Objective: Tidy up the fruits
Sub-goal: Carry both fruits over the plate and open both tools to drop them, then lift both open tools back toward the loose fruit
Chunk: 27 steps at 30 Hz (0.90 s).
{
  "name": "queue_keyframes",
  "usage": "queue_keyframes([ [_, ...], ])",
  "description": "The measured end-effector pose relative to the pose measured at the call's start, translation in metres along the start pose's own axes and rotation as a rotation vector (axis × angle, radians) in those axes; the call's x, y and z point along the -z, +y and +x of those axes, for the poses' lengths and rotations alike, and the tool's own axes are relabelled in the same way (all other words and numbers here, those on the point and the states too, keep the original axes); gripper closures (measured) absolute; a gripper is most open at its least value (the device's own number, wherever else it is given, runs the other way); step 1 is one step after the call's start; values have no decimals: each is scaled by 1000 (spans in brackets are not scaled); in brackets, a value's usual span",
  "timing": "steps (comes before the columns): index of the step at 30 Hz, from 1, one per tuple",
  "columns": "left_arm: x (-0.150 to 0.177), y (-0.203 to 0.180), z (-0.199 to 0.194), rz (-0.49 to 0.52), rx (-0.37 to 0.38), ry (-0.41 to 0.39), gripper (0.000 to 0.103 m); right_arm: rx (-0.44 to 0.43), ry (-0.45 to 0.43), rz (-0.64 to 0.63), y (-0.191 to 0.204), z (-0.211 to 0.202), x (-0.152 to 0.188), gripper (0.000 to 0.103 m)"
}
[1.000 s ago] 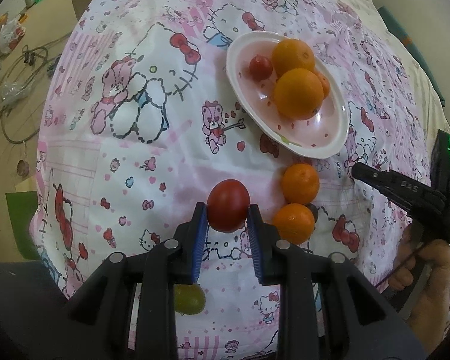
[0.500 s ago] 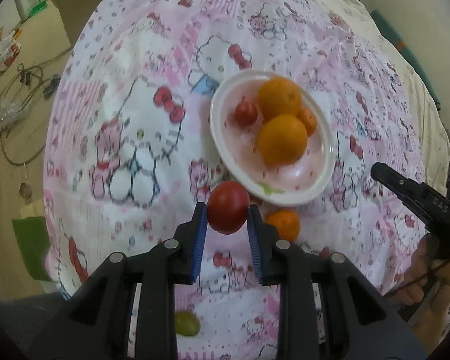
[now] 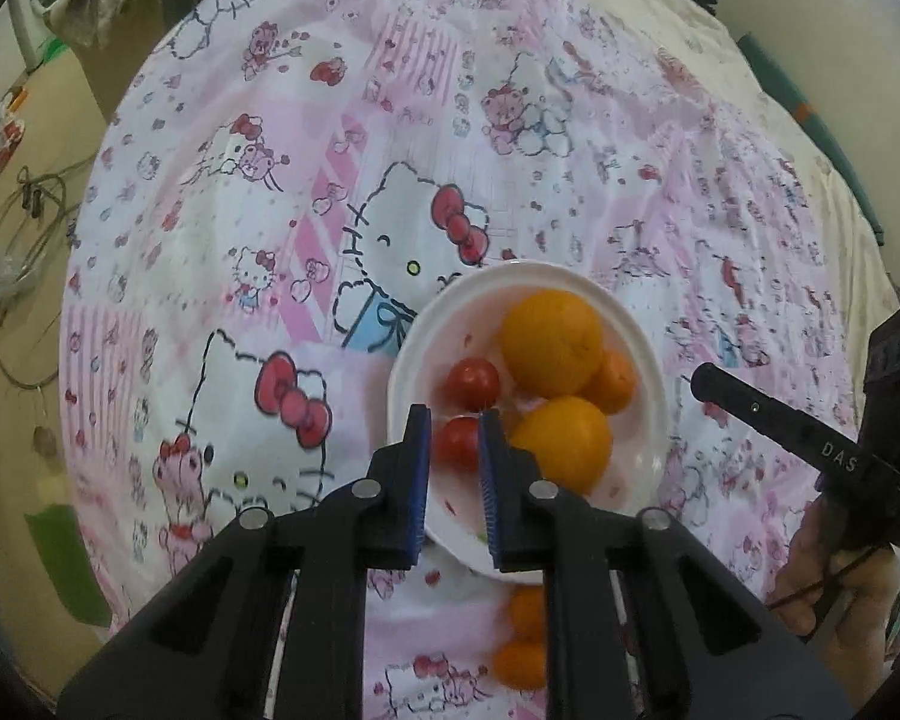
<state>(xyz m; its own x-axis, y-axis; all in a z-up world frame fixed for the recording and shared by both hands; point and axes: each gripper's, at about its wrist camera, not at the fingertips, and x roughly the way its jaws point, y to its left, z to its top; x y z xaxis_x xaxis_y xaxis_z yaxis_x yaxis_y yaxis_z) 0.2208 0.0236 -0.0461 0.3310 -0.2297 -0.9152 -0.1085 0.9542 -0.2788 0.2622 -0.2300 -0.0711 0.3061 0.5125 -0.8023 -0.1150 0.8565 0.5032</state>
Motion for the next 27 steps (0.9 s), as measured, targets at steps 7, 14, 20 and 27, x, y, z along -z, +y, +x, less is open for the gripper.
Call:
queue_keyframes([
  [7, 1, 1, 14, -10, 9, 41, 90, -3, 39, -11, 3, 30, -11, 79],
  [14, -2, 1, 11, -18, -8, 23, 89, -42, 31, 5, 1, 39, -16, 74],
  [20, 2, 1, 10, -15, -32, 19, 56, -22, -32, -5, 3, 20, -17, 44],
  [27, 8, -3, 2, 31, -72, -3, 30, -18, -54, 1, 3, -1, -12, 44],
])
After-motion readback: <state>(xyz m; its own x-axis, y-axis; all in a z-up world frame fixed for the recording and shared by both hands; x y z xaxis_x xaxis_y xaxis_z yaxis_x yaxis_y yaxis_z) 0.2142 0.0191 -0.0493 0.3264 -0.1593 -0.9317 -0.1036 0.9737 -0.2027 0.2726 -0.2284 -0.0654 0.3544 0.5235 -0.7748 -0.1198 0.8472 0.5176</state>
